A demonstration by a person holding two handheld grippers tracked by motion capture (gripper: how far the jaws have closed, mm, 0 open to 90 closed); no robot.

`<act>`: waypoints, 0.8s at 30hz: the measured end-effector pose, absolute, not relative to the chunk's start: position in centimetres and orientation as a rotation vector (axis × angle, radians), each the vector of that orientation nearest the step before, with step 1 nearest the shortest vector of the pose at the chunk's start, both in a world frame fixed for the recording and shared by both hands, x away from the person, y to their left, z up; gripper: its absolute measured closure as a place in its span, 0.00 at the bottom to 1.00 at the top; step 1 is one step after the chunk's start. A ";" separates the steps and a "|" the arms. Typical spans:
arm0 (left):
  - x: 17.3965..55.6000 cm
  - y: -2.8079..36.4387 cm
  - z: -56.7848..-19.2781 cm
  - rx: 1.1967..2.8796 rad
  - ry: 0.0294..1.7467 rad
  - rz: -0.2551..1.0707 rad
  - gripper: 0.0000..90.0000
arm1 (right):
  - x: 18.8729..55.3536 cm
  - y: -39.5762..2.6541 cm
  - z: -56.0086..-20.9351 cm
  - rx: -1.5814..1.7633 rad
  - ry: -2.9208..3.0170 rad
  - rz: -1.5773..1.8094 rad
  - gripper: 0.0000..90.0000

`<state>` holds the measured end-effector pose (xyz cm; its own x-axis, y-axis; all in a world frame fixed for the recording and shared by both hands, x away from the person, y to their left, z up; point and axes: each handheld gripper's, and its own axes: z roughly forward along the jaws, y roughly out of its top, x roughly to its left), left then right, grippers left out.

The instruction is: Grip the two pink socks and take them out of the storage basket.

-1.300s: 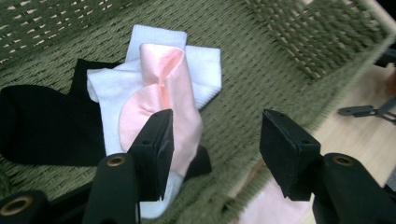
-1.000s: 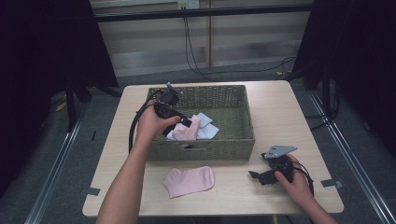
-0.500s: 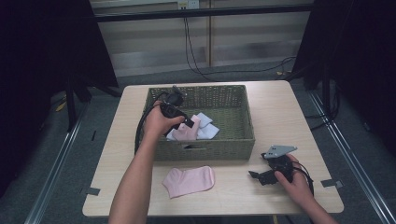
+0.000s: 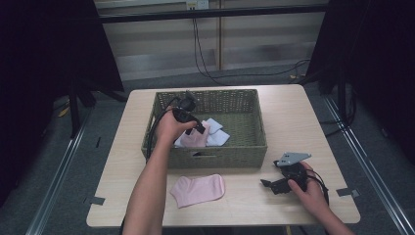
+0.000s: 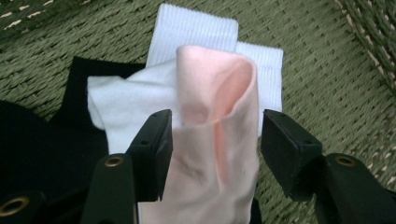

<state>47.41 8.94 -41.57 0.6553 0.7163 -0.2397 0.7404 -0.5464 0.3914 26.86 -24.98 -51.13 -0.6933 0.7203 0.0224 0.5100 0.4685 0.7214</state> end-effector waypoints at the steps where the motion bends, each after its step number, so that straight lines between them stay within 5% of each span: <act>1: 47.5 8.9 -41.6 2.422 1.136 -0.070 0.52 | 26.9 -25.0 -51.1 1.050 2.435 1.052 0.12; 8: 47.7 8.4 -42.5 2.478 1.187 -0.074 0.65 | 26.8 -25.0 -51.1 1.050 2.436 1.052 0.12; 12: 47.6 8.6 -42.1 2.489 1.215 -0.112 0.91 | 26.8 -25.0 -51.1 1.050 2.436 1.053 0.12; 24: 46.8 10.3 -38.4 2.452 1.207 -0.130 0.93 | 26.9 -25.0 -51.1 1.047 2.437 1.054 0.12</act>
<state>46.77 10.32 -38.35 0.6223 0.7397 -0.2561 0.7773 -0.5454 0.3136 26.85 -24.97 -51.13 -0.6954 0.7183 0.0229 0.5087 0.4695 0.7217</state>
